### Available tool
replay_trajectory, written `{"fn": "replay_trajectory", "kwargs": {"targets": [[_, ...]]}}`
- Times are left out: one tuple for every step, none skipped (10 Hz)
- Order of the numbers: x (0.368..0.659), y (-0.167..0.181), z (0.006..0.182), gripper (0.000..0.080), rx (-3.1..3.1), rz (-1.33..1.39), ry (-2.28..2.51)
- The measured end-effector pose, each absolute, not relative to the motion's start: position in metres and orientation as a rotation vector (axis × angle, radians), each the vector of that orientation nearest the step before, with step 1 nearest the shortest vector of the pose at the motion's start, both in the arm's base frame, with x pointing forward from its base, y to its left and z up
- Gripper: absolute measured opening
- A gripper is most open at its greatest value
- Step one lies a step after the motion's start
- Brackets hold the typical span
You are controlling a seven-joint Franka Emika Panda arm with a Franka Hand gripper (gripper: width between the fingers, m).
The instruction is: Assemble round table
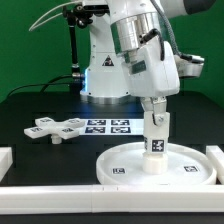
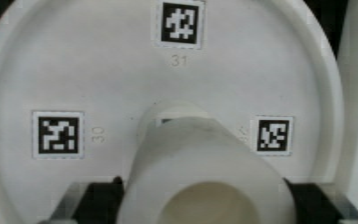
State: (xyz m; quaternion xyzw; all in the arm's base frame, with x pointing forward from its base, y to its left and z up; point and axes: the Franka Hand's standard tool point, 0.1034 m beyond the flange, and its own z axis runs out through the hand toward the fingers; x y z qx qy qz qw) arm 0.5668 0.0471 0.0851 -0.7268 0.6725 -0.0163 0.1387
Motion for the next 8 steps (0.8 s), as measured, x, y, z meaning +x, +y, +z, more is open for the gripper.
{"fn": "replay_trajectory", "kwargs": {"targets": [[0.5675, 0.0486, 0.0856, 0.0416, -2.043, -0.019, 1.997], [0.5673, 0.0485, 0.0851, 0.0416, -2.037, -0.015, 2.002], [0.5670, 0.0469, 0.0850, 0.0416, -2.016, -0.003, 2.020], [0.5666, 0.0482, 0.0846, 0.0416, -1.982, 0.006, 2.052], [0.5664, 0.0489, 0.0844, 0.0497, -1.990, 0.005, 2.045], [0.5661, 0.0484, 0.0846, 0.0604, -2.030, 0.003, 2.009], [0.5646, 0.0474, 0.0860, 0.0604, -2.136, 0.023, 1.913], [0.5654, 0.0464, 0.0864, 0.0641, -2.181, 0.018, 1.862]]}}
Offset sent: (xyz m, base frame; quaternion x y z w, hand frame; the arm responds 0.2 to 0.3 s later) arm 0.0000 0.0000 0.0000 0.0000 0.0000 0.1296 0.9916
